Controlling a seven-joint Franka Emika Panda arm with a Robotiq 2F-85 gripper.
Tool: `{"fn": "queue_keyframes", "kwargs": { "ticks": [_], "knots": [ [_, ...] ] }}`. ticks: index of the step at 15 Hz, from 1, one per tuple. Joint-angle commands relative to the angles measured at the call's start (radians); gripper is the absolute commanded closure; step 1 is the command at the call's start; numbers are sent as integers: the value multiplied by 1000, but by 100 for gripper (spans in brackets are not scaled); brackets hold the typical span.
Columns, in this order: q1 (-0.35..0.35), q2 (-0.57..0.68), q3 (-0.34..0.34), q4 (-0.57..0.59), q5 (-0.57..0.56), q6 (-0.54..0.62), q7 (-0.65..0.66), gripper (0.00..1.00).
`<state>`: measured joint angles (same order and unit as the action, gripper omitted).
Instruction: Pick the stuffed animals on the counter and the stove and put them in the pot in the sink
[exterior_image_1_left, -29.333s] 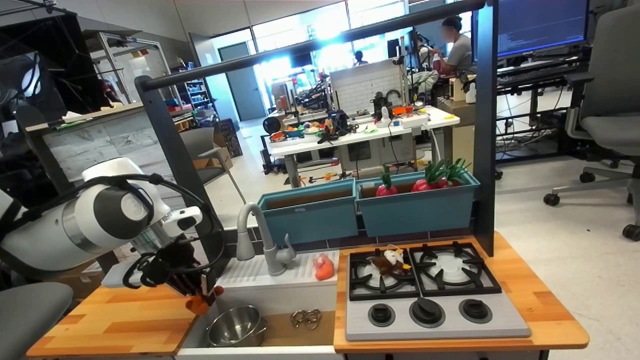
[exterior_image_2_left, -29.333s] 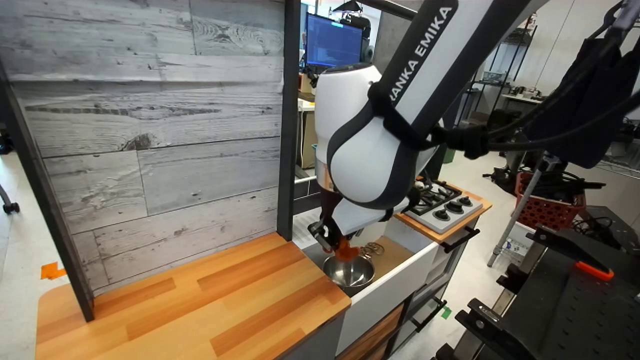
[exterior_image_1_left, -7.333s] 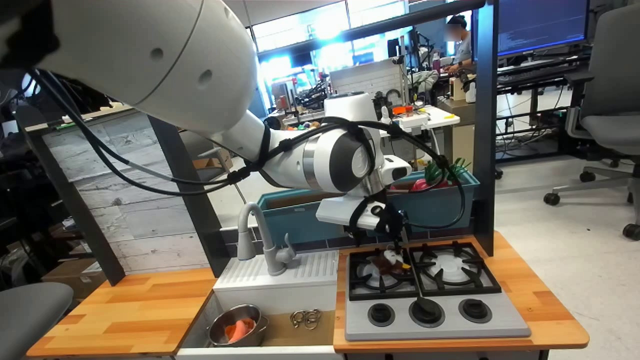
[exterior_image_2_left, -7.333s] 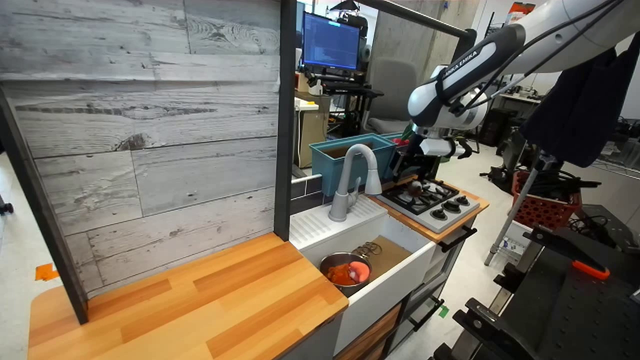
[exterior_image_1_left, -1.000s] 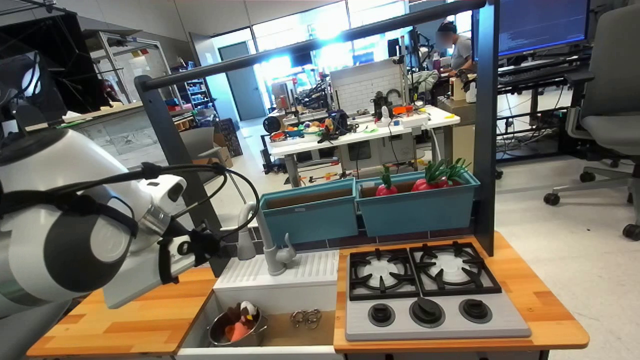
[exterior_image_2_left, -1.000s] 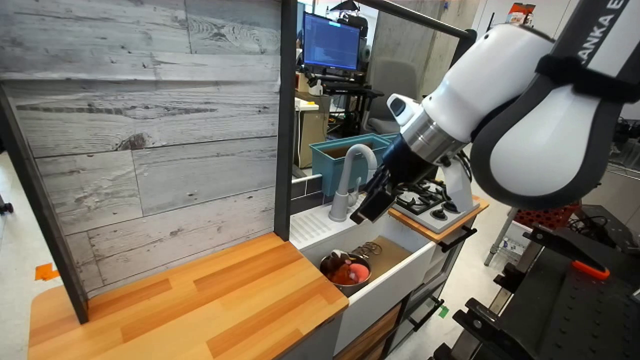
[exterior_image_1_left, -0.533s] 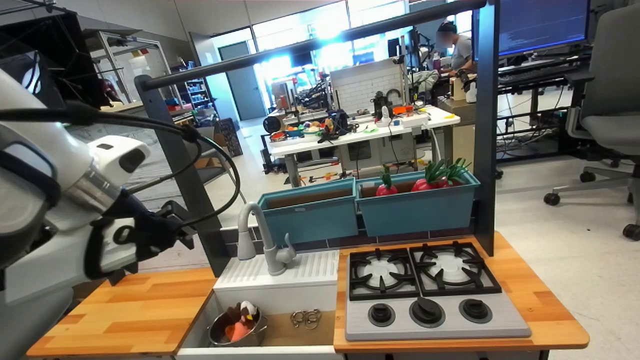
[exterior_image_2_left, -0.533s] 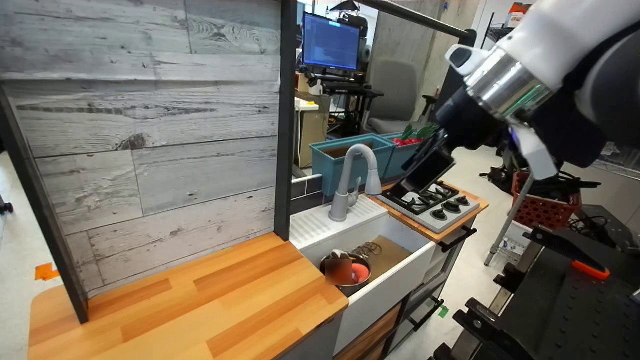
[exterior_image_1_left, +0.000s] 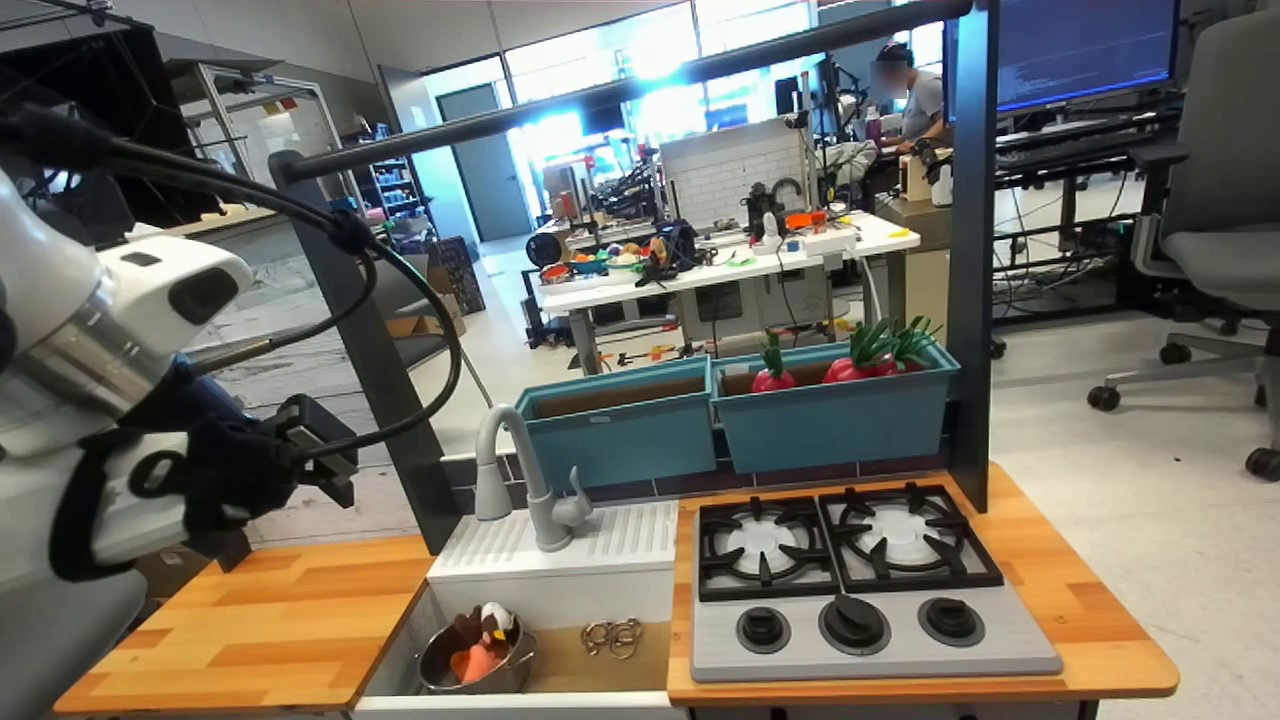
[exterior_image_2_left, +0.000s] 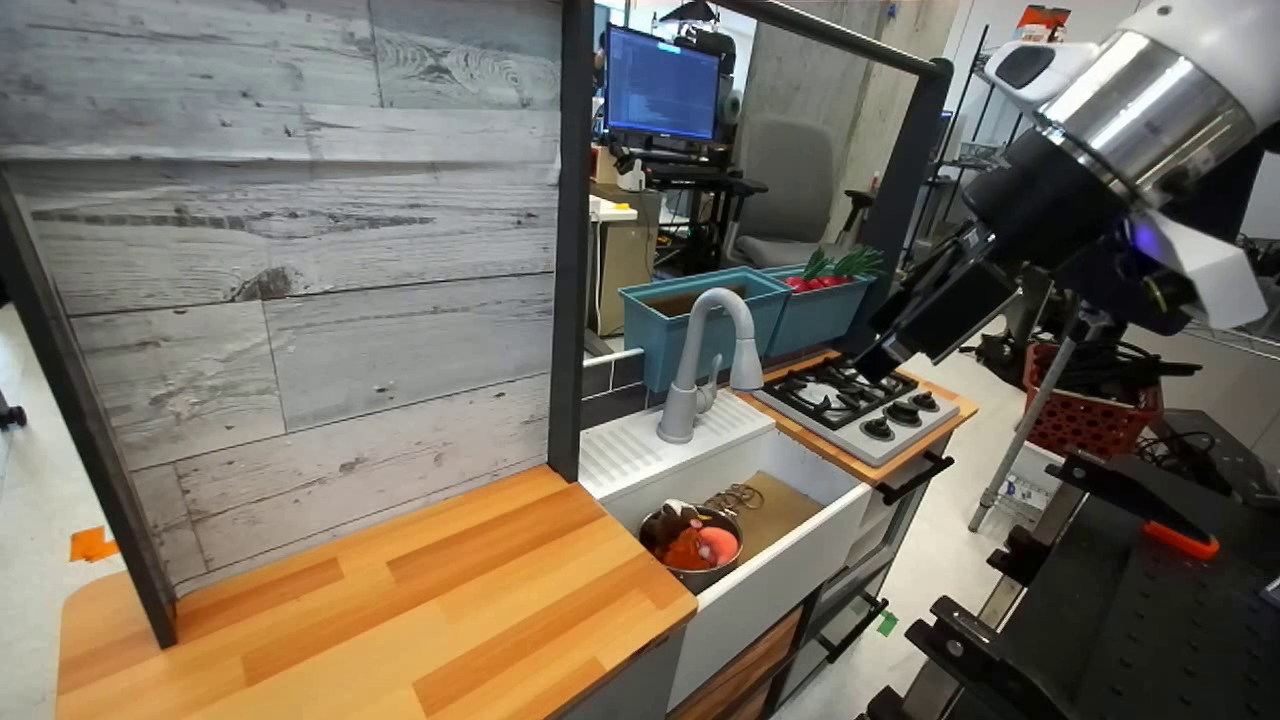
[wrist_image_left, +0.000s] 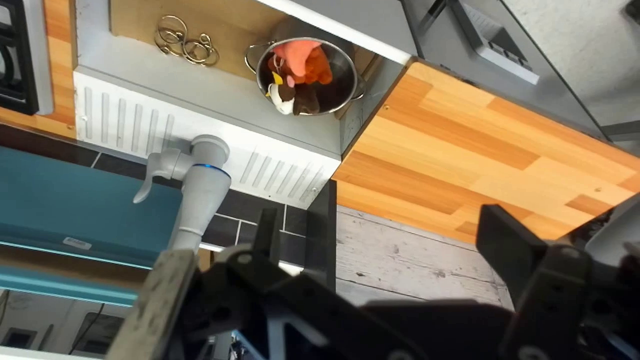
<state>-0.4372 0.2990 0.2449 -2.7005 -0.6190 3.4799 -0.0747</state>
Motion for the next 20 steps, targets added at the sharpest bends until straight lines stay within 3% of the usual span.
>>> {"fn": "queue_keyframes", "kwargs": {
  "ticks": [1,2,4,5,8,11,12,16,20],
  "knots": [
    [2,1,0,0,0,0,0,0],
    [2,2,0,1,0,0,0,0],
    [12,81,0,76,13,-197,10,0],
    [49,80,-28,93,39,-266,3,0],
    [7,77,76,113,60,-501,16,0],
    [15,-21,161,68,97,-573,11,0],
    [138,-86,98,31,232,-543,-68,0],
    [297,-266,69,-48,352,-496,-72,0],
    [437,-417,5,-108,378,-482,-59,0]
  ]
}}
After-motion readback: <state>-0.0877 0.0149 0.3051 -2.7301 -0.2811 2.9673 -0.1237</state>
